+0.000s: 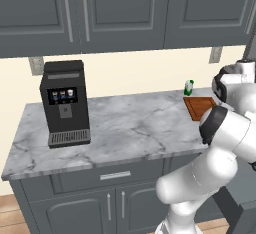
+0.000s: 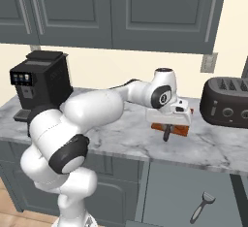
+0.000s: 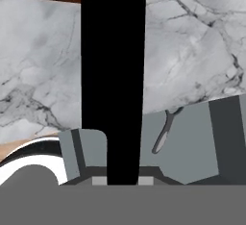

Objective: Open the drawer on the right and place the cutting tools on the cutting board.

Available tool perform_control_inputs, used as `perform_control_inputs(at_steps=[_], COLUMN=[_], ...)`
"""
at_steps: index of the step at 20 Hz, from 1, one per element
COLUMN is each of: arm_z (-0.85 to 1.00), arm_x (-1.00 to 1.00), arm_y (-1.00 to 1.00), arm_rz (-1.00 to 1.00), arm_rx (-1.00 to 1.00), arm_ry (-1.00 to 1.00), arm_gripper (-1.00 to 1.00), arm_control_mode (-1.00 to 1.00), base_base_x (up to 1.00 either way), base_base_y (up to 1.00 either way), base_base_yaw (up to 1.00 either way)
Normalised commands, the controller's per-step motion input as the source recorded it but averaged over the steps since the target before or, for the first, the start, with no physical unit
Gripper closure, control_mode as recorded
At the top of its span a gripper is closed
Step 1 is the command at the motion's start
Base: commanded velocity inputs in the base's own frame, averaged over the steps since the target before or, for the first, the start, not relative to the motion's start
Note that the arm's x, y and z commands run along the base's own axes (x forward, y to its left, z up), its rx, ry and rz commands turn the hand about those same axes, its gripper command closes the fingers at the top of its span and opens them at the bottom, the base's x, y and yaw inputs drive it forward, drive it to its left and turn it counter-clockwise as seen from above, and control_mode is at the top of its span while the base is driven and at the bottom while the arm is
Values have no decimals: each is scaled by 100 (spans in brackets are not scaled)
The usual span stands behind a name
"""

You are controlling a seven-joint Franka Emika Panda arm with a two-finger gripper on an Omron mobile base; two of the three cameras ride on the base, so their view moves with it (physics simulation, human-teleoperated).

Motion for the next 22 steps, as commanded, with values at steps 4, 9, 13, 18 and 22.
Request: perform_control_inputs(at_steps=[4, 9, 13, 18, 22], arm_z=[0, 0, 0, -1, -1], arm_x=[18, 16, 13, 29, 28], arm_y=[0, 0, 0, 3, 14], arm_rz=[0, 0, 0, 0, 0], arm_rx=[0, 0, 0, 0, 0], arm_ry=[6, 1, 0, 0, 0], arm_gripper=[100, 100, 100, 100, 100], arm_control_mode=[-100, -100, -100, -100, -100], base_base_x=[0, 0, 0, 0, 0], base_base_y=[0, 0, 0, 0, 0], base_base_yaw=[0, 0, 0, 0, 0])
